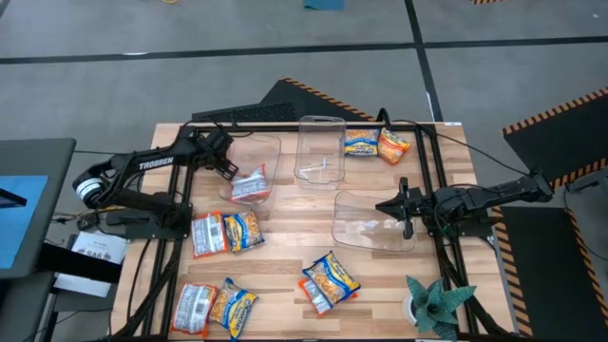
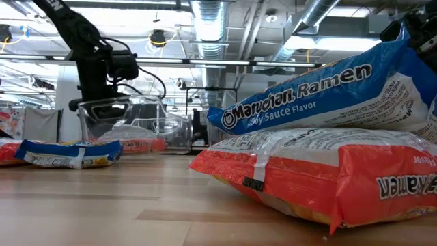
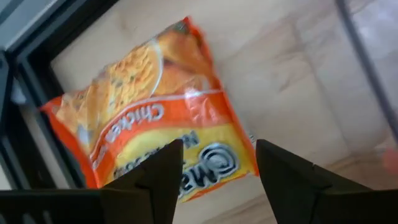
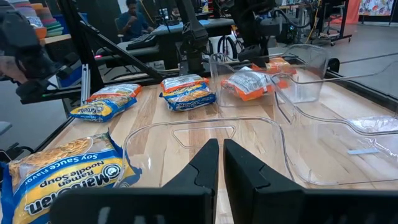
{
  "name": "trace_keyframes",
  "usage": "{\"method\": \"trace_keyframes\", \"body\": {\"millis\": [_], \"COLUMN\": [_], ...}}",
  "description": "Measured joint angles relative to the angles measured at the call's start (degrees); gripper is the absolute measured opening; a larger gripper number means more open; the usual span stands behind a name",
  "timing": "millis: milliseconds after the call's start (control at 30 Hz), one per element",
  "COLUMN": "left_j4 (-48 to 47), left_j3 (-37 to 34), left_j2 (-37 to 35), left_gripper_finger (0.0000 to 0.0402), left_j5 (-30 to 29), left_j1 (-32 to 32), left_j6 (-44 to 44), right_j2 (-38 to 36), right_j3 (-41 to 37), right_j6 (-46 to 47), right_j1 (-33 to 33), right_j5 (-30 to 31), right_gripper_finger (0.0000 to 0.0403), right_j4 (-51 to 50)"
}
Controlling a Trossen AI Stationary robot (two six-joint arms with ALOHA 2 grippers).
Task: Sort Maruchan noodles
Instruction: Put the orange bag into the left transparent bin
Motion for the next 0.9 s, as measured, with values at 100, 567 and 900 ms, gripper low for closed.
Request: {"method": "trace_keyframes", "body": {"millis": [100, 567, 900], "left_j4": [-1.2, -0.2, 2.7], "left_j3": [-0.1, -0.2, -0.2], "left_j2": [0.1, 0.3, 0.3], "left_gripper_finger": [0.0192, 0.0192, 0.0192], "left_j5": [-0.4, 0.9, 2.6], "left_j1": [0.8, 1.9, 1.9], "left_j6": [-1.6, -3.6, -2.8], "right_j2": [0.0, 0.0, 0.0], "right_j3": [0.0, 0.0, 0.0], "right_j6": [0.0, 0.0, 0.0], "right_j1": [0.0, 0.0, 0.0], "right_j5": [0.0, 0.0, 0.0], "right_gripper_finger": [0.0049, 0.0049, 0.0049], "right_j4": [0.0, 0.0, 0.0]}}
